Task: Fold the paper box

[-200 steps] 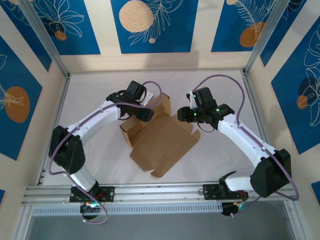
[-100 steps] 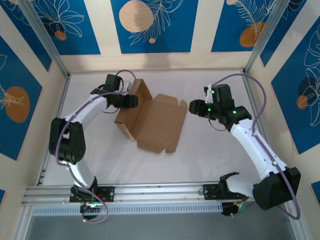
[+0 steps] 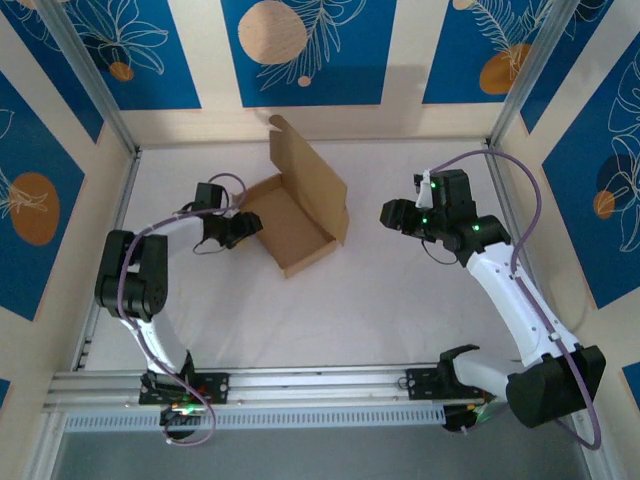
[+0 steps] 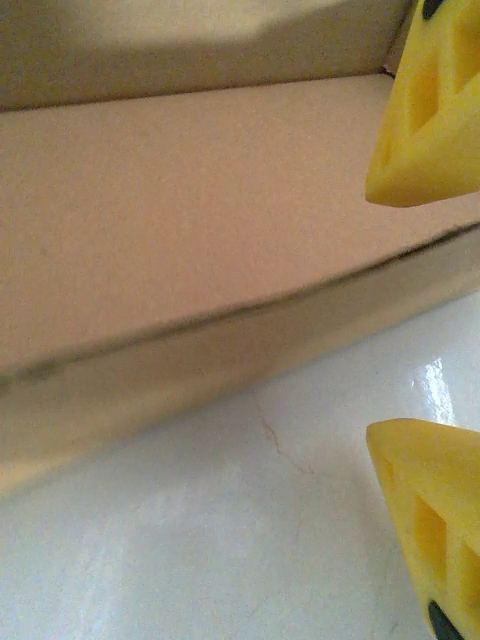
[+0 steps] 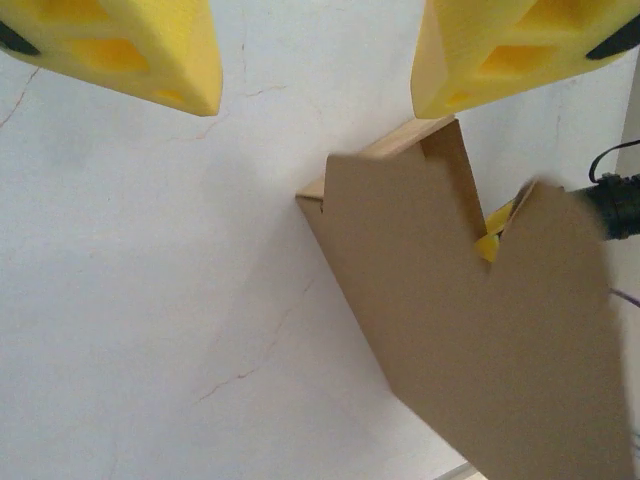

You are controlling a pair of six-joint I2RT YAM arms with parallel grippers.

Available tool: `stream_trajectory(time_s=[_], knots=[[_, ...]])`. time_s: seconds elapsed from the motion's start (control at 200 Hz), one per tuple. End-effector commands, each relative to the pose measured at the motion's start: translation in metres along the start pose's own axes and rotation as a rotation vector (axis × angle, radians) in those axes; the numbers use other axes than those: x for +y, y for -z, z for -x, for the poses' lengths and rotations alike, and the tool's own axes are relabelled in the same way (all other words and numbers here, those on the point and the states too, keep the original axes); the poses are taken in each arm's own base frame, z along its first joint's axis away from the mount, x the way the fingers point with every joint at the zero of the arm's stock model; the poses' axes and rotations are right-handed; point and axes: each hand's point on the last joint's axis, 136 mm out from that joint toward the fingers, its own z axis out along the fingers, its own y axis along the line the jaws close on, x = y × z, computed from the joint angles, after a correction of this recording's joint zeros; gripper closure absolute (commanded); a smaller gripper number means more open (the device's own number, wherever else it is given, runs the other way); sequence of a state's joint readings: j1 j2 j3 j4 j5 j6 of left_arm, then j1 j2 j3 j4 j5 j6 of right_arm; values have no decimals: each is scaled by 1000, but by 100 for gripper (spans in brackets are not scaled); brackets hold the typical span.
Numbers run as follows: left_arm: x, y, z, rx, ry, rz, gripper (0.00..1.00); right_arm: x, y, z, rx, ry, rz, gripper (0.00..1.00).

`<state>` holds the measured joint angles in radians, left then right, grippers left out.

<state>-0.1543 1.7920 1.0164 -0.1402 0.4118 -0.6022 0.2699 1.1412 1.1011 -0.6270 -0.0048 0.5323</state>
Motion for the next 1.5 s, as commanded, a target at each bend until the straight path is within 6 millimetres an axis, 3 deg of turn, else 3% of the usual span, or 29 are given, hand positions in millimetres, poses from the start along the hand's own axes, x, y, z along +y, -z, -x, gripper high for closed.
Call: stream_trajectory(time_s=[0.0, 0.125, 0.24, 0.345, 0.465, 0.575, 0.685, 0.87, 0.925, 1.015, 1.121, 1.201, 1.406, 1.496], knots=[[-18, 0, -17, -24, 52, -89, 40, 1, -6, -3, 35, 8, -4, 44], [-37, 12, -29, -57, 49, -153, 40, 6, -9, 6, 16, 44, -20, 42], [-39, 40, -18, -132, -34, -84, 39, 16, -12, 23, 6, 41, -35, 42], [-39, 56, -13, -188, -26, -55, 39, 41, -14, 50, -20, 115, 12, 39], [-46, 39, -22, -160, 12, -104, 41, 70, -25, 83, -25, 230, 51, 32], [-56, 15, -37, -143, 48, -137, 46, 88, -52, 107, 13, 330, 5, 30], [-89, -6, -55, -129, 78, -218, 50, 97, -68, 130, 16, 259, -48, 30], [-153, -12, -99, -128, -6, -331, 51, 109, -85, 148, -13, 174, -116, 32], [-159, -10, -106, -117, -17, -339, 50, 114, -90, 152, -10, 175, -98, 32], [-152, 0, -108, -139, -32, -314, 50, 116, -104, 155, -5, 205, -91, 32], [-150, 25, -102, -185, -160, -254, 48, 116, -116, 159, -6, 232, -99, 32], [-155, 55, -89, -251, -241, -249, 45, 115, -116, 163, -30, 277, -135, 32], [-150, 136, -16, -449, -456, -138, 38, 105, -69, 184, -127, 370, -115, 31], [-145, 155, 21, -542, -530, -108, 38, 80, -50, 192, -208, 333, -98, 34]])
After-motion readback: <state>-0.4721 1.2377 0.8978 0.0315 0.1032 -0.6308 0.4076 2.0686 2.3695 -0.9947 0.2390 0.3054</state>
